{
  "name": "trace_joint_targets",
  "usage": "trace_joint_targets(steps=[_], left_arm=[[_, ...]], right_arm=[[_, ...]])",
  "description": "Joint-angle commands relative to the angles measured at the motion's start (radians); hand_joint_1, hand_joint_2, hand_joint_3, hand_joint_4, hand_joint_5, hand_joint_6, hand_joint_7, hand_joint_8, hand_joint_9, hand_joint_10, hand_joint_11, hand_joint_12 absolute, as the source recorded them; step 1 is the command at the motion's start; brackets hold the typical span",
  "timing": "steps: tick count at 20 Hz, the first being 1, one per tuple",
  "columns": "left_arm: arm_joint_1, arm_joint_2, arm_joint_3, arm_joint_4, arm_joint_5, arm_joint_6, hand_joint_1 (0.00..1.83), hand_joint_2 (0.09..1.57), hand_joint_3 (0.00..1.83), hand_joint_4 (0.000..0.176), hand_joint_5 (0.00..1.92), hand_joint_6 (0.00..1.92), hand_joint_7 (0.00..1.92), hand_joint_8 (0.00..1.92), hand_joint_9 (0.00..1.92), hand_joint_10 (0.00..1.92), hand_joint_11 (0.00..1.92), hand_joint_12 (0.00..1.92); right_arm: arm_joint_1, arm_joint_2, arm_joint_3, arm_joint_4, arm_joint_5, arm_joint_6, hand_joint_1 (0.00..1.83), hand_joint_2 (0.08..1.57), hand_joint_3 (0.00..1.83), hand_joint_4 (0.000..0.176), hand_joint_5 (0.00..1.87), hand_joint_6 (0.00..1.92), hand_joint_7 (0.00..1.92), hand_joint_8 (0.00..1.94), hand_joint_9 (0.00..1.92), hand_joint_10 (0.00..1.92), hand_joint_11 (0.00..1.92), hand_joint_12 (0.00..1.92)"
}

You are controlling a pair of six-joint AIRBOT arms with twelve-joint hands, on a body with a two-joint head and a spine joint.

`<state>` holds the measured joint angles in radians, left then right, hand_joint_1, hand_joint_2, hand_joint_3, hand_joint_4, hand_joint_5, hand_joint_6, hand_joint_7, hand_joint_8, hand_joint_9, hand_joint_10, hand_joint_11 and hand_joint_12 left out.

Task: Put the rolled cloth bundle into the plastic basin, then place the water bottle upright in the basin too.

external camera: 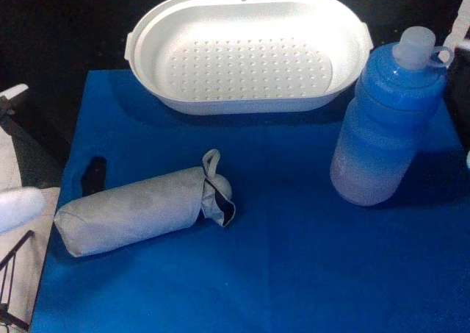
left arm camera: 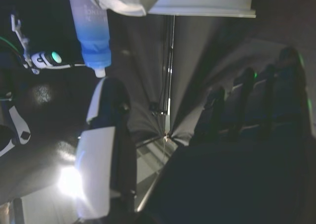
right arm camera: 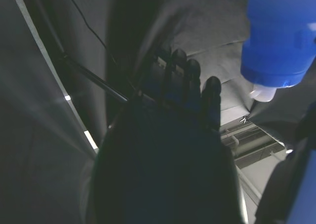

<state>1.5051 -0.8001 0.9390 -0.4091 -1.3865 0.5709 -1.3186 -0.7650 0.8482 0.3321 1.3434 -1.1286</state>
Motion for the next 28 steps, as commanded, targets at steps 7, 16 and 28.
trace_joint_targets(steps=[7,16,28], left_arm=[[-0.064,0.015,0.015,0.069,-0.103,-0.009,0.66,0.89,0.0,0.176,0.08,0.0,0.02,0.0,0.0,0.0,0.03,0.01],[-0.404,0.013,0.066,0.501,0.309,-0.009,0.65,0.84,0.0,0.176,0.14,0.0,0.2,0.01,0.18,0.02,0.24,0.11],[-0.655,-0.11,0.171,0.917,0.833,-0.044,0.81,0.94,0.01,0.135,0.32,0.0,0.51,0.01,0.53,0.03,0.0,1.42]], right_arm=[[0.01,-0.003,0.008,0.006,0.116,0.009,0.4,1.23,0.0,0.122,0.29,0.0,0.23,0.0,0.19,0.0,0.2,0.03],[0.01,-0.009,0.016,0.006,0.105,0.009,0.43,1.27,0.0,0.124,0.3,0.0,0.22,0.0,0.16,0.0,0.19,0.0],[0.009,-0.01,0.018,0.006,0.1,0.009,0.41,1.28,0.0,0.102,0.28,0.0,0.23,0.0,0.19,0.0,0.25,0.02]])
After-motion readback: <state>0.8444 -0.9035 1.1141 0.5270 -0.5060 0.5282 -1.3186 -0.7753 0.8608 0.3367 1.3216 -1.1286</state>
